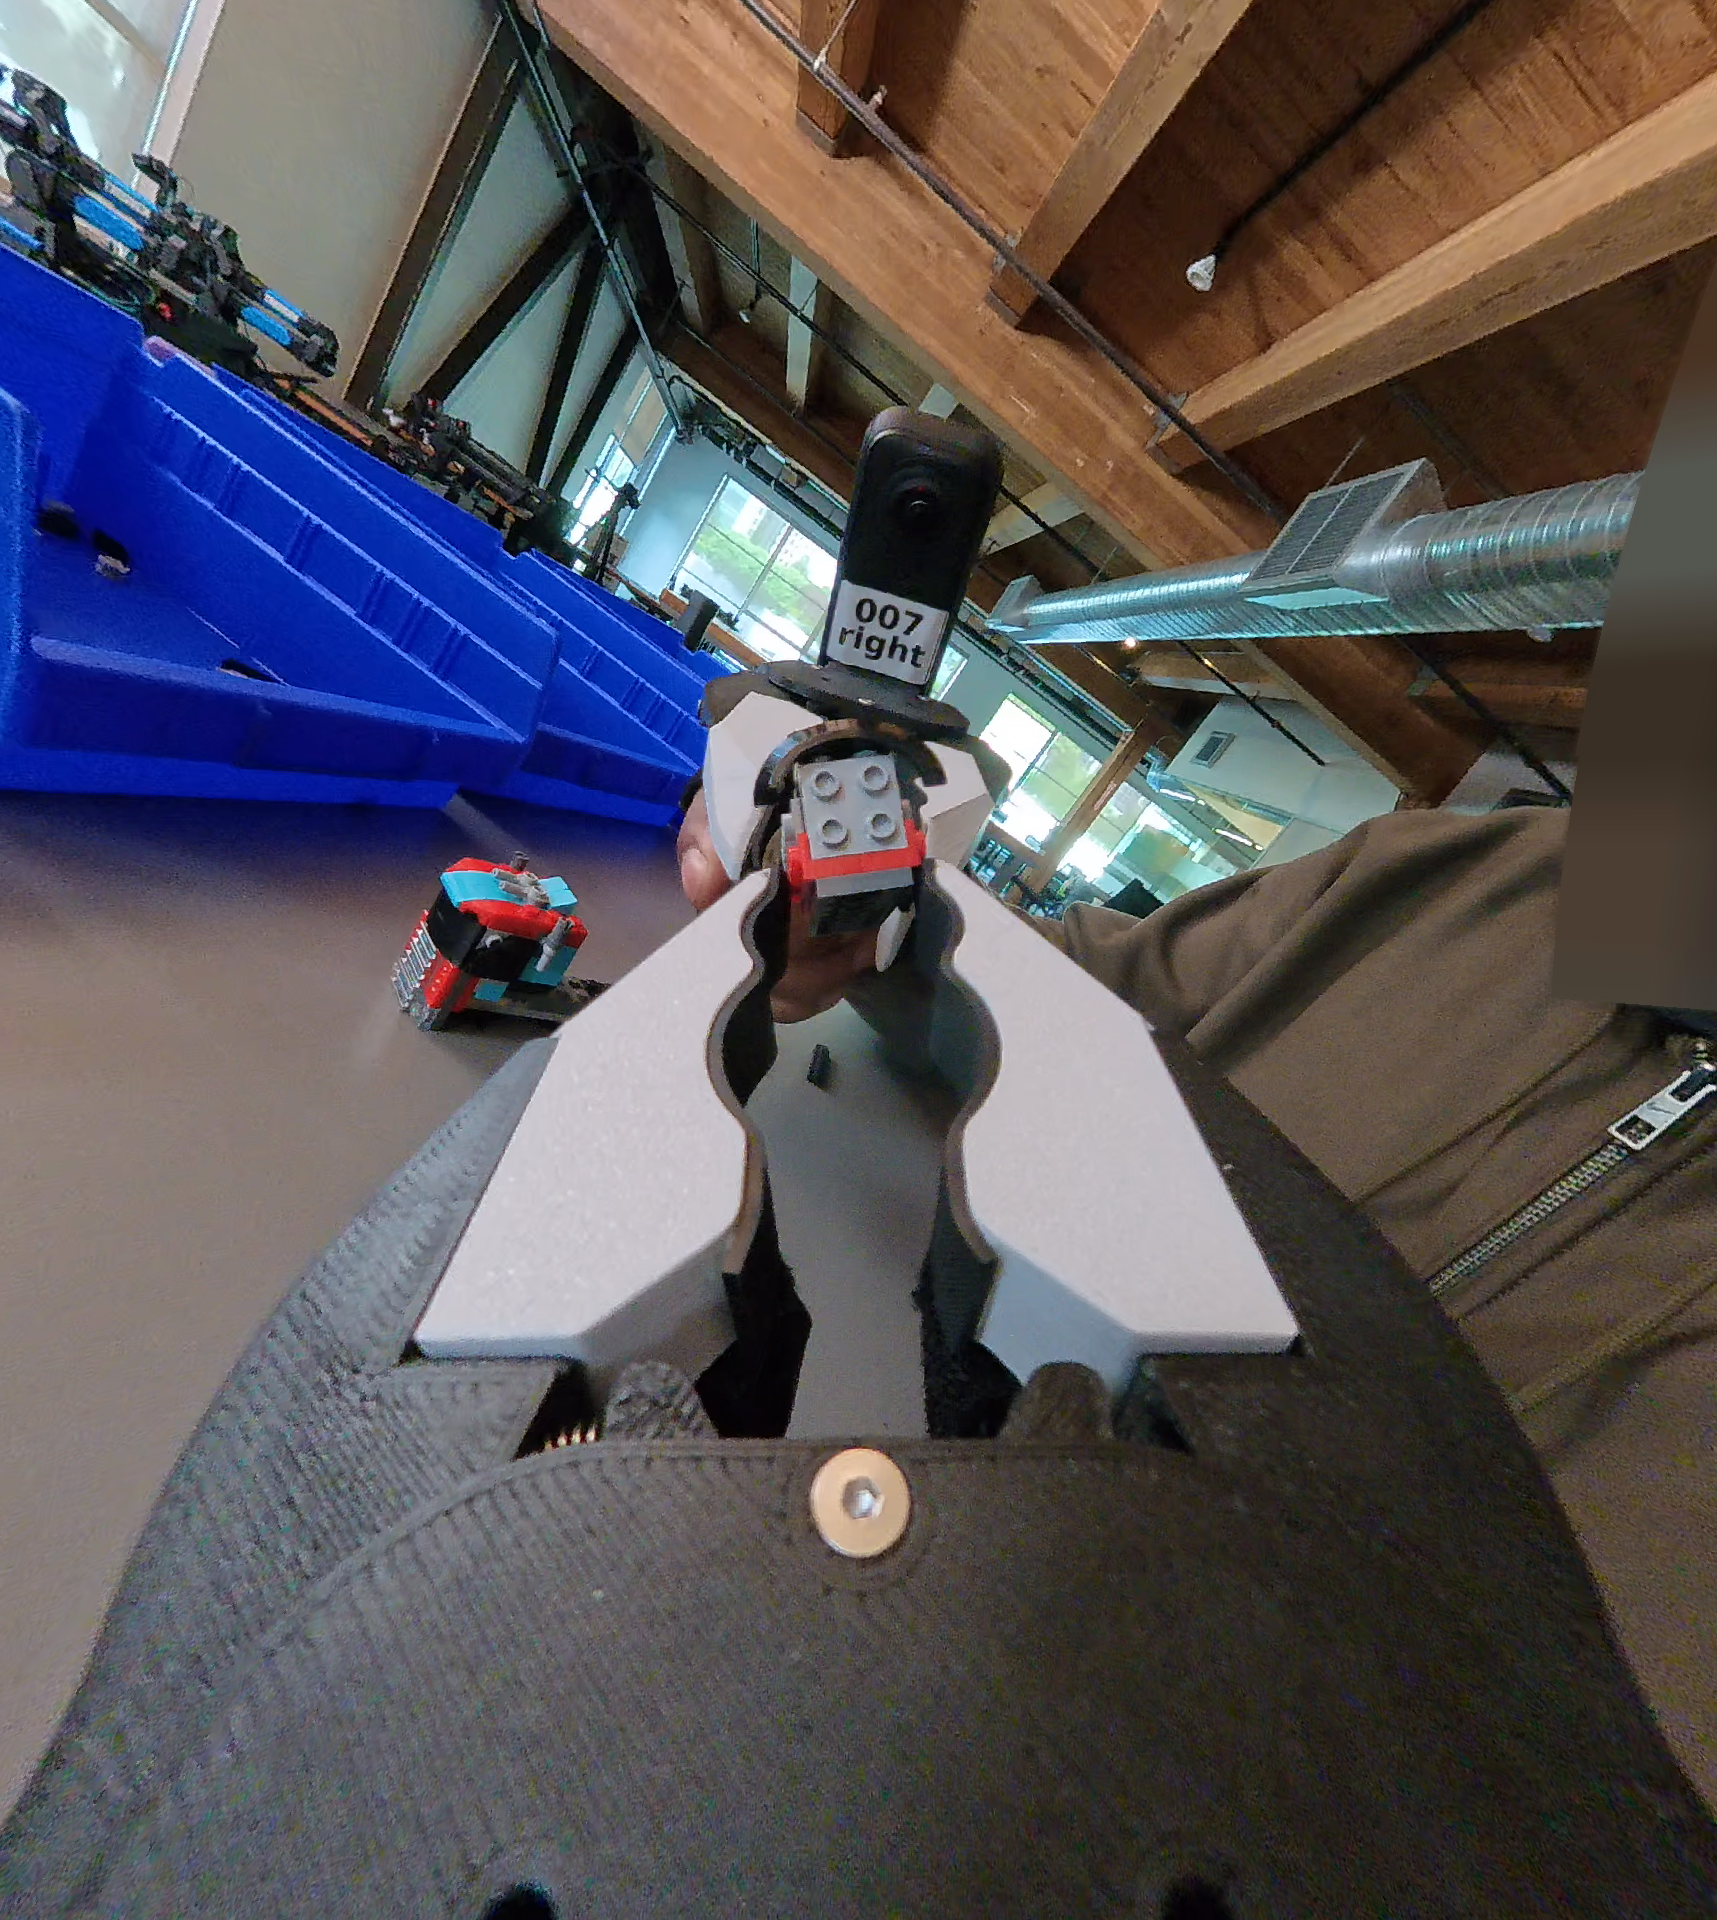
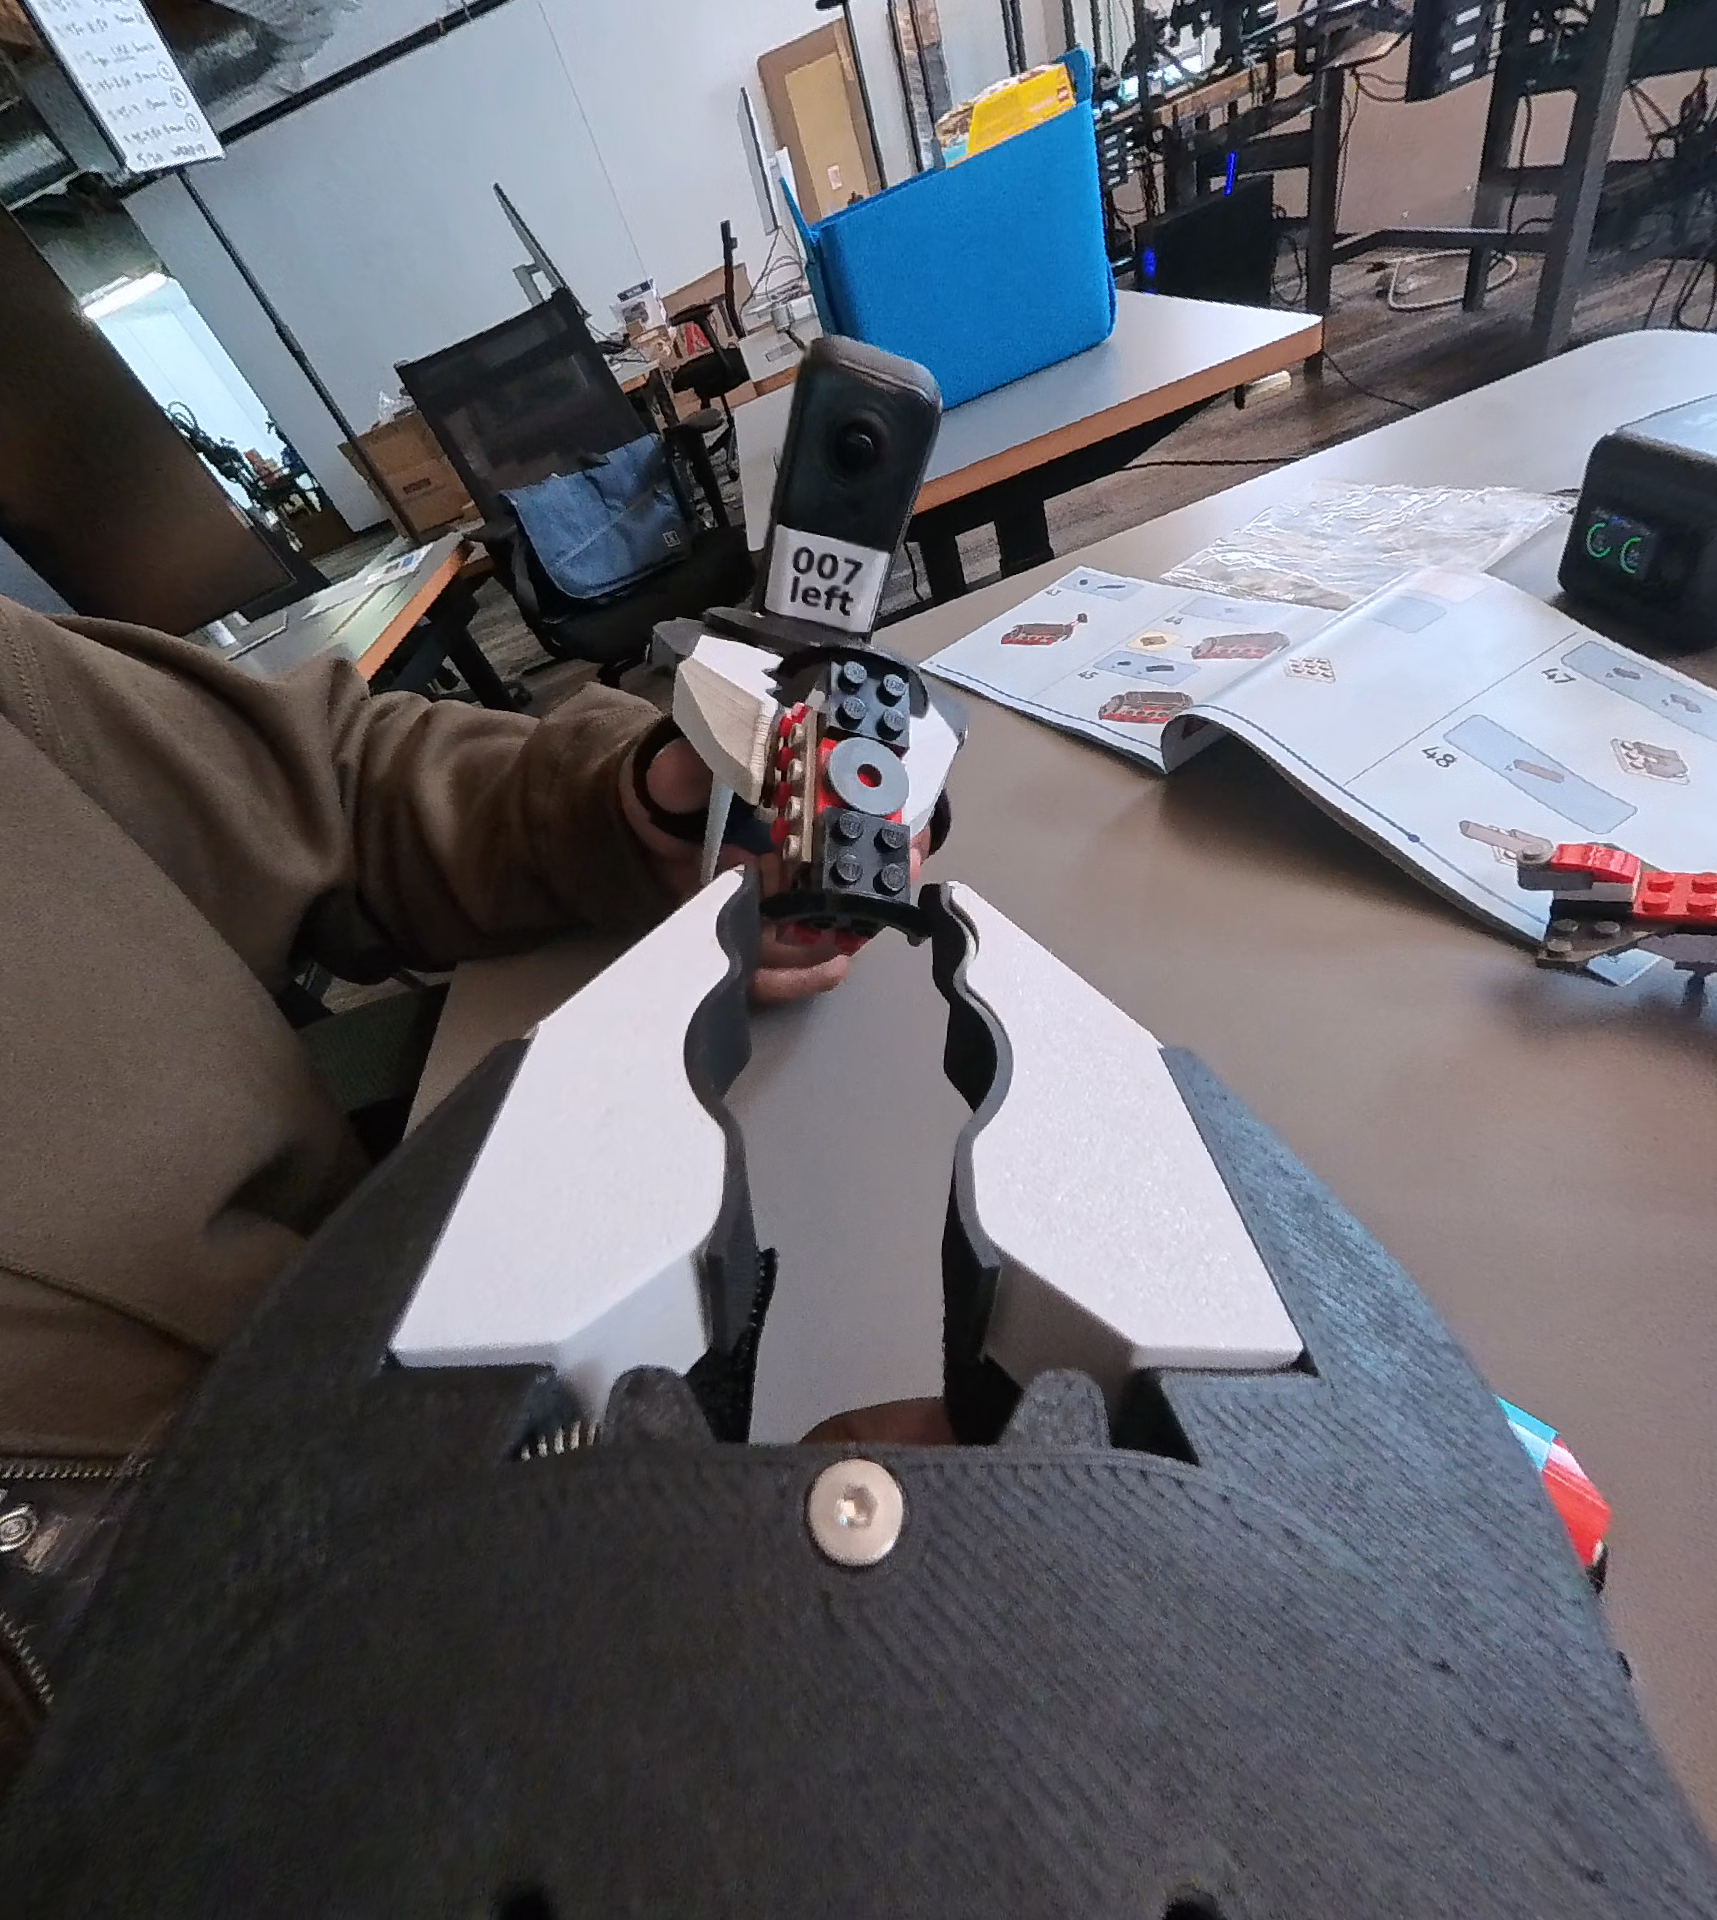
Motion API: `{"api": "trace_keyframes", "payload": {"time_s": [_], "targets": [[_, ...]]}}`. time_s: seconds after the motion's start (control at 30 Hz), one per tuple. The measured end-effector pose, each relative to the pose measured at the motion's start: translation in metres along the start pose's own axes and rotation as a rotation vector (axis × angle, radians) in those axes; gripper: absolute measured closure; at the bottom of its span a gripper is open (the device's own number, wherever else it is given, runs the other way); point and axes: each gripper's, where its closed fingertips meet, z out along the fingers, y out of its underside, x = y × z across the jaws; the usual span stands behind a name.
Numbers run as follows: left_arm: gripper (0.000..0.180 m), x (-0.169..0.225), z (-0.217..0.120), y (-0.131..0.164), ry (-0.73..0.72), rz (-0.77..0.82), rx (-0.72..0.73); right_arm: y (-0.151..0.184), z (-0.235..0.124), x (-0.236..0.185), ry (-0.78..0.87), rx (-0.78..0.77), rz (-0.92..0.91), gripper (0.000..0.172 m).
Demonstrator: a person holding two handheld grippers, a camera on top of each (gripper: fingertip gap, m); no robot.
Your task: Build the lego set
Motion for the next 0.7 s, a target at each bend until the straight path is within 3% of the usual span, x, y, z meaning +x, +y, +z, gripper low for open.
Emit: {"api": "trace_keyframes", "payload": {"time_s": [0.27,0.37,0.7], "targets": [[0.156,-0.009,-0.001,-0.005,-0.023,-0.147,0.086,-0.004,-0.002,0.006,0.011,0.035,0.022,0.133],[0.156,-0.011,-0.002,-0.006,-0.038,-0.127,0.097,-0.004,-0.001,0.007,0.010,0.038,0.036,0.127],[0.156,-0.010,-0.007,-0.016,-0.059,-0.068,0.158,-0.006,-0.001,0.004,-0.042,0.078,0.126,0.129]]}}
